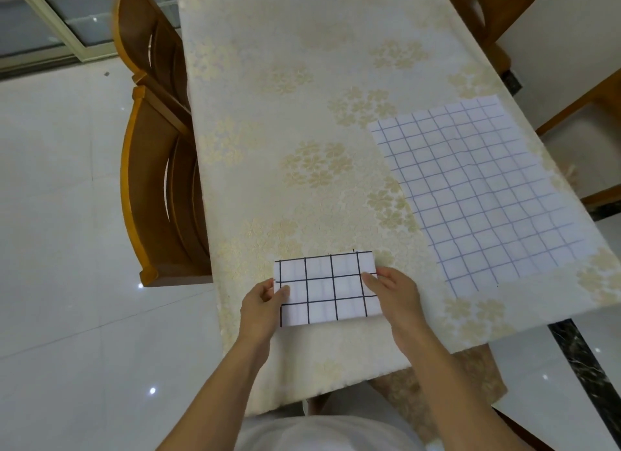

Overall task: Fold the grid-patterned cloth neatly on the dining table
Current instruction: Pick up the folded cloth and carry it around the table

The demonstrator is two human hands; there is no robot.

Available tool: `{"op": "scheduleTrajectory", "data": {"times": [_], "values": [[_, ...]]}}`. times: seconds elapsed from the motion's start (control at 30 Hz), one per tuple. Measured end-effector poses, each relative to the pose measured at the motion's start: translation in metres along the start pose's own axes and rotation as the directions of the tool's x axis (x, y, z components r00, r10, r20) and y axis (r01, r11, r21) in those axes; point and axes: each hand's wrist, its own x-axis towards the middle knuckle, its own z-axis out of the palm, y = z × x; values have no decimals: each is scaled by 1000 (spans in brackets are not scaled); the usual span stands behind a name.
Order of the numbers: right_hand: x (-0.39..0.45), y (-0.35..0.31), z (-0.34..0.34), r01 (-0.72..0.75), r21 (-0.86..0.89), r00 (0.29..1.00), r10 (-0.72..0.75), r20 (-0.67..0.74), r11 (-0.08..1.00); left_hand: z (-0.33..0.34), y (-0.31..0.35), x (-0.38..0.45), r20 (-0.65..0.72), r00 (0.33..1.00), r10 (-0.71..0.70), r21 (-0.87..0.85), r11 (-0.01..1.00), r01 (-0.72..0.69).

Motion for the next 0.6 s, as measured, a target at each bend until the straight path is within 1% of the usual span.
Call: {"op": "scheduleTrajectory", "data": {"times": [0.07, 0.13, 0.23, 0.3, 0.37, 0.47, 0.53, 0.6], "values": [[-7, -16, -3, 4, 76, 997, -10, 79, 997, -9, 12, -8, 104, 994, 41, -11, 999, -40], [-16, -31, -5, 47, 77, 992, -55, 110, 996, -17, 25, -16, 142, 987, 77, -31, 997, -74], [-28, -46, -3, 201, -3, 976, -200, 80, 980, -24, 42, -29, 85, 985, 148, -70, 987, -142], [-36, -54, 3, 315, -70, 948, -310, 66, 947, -26, 49, -39, 55, 967, 250, -47, 968, -247], [-41, -59, 11, 410, -145, 912, -406, 60, 900, -27, 52, -47, 22, 934, 357, 4, 934, -358], [-42, -58, 19, 480, -245, 872, -488, 31, 842, -27, 51, -52, -60, 885, 462, 95, 885, -455], [-41, -51, 21, 500, -291, 854, -520, 9, 816, -27, 50, -54, -108, 856, 506, 151, 859, -489], [-41, -45, 23, 511, -337, 843, -538, 14, 791, -29, 46, -54, -142, 840, 523, 181, 848, -498]]}}
